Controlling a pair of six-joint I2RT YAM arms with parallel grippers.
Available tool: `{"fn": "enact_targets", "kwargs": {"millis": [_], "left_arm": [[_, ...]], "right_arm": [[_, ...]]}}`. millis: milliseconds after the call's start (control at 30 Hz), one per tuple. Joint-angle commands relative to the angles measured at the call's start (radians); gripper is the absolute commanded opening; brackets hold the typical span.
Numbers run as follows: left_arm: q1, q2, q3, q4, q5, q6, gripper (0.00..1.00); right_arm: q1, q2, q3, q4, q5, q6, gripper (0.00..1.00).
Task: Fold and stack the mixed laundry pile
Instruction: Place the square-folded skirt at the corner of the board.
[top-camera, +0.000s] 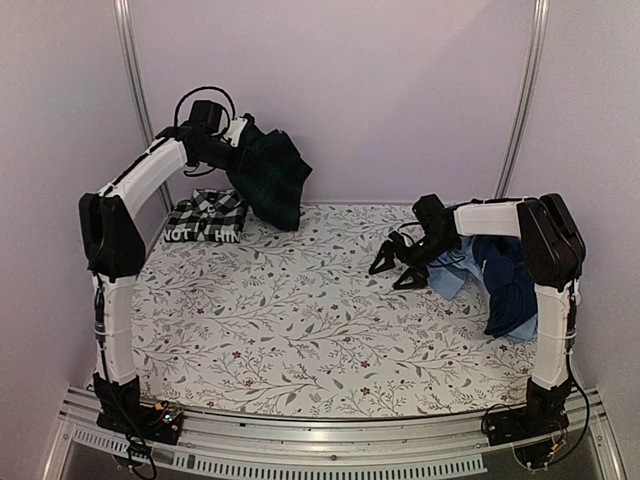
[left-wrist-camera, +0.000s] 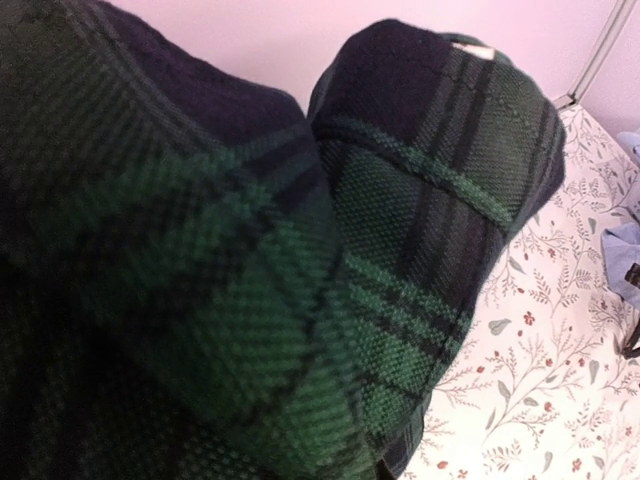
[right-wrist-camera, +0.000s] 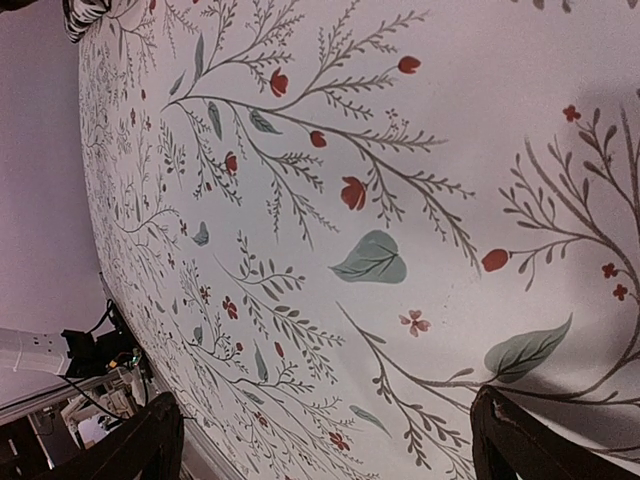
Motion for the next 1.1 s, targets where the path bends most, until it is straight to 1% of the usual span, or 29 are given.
{"fn": "enact_targets", "kwargs": {"millis": [0,200,400,567,800,833,867,900,933,967,1067], "left_arm": [[0.067,-0.024,0.044,0.097,-0.044,0.005,0.00],[0.131,-0.054,-0.007,0.100,-0.029,0.009,0.00],[0.197,-0.090,-0.153,0.147,-0.045,0.029,0.00],[0.314,-0.084,-0.259,0.196,0.010,-0.050,0.01],[0.403,-0.033,-0.350,0.256,0.012,-0.134,0.03],[0.410,-0.029,-0.370,0.273,0.013,-0.148,0.06],[0.416,-0.022,-0.381,0.285,0.009,-0.162,0.12],[0.419,-0.012,-0.389,0.294,0.000,-0.180,0.28],[0.420,-0.002,-0.391,0.300,-0.018,-0.196,0.42],[0.423,0.012,-0.384,0.299,-0.032,-0.214,0.51],[0.432,0.043,-0.349,0.270,-0.099,-0.258,0.63]], "right_arm": [[0.003,0.010,-0.013,0.003,-0.016,0.002,0.99],[0.004,0.015,-0.011,0.009,-0.022,0.006,0.99],[0.003,0.016,-0.011,0.008,-0.022,0.006,0.99],[0.003,0.011,-0.019,0.004,-0.016,0.004,0.99],[0.003,0.015,-0.016,-0.009,-0.012,0.002,0.99],[0.003,0.016,-0.017,-0.010,-0.011,0.002,0.99],[0.004,0.016,-0.017,-0.012,-0.011,0.001,0.99],[0.003,0.016,-0.018,-0.013,-0.010,0.001,0.99],[0.003,0.016,-0.019,-0.014,-0.009,0.002,0.99],[0.003,0.017,-0.019,-0.016,-0.008,0.003,0.99],[0.003,0.017,-0.018,-0.020,-0.006,0.000,0.99]]}}
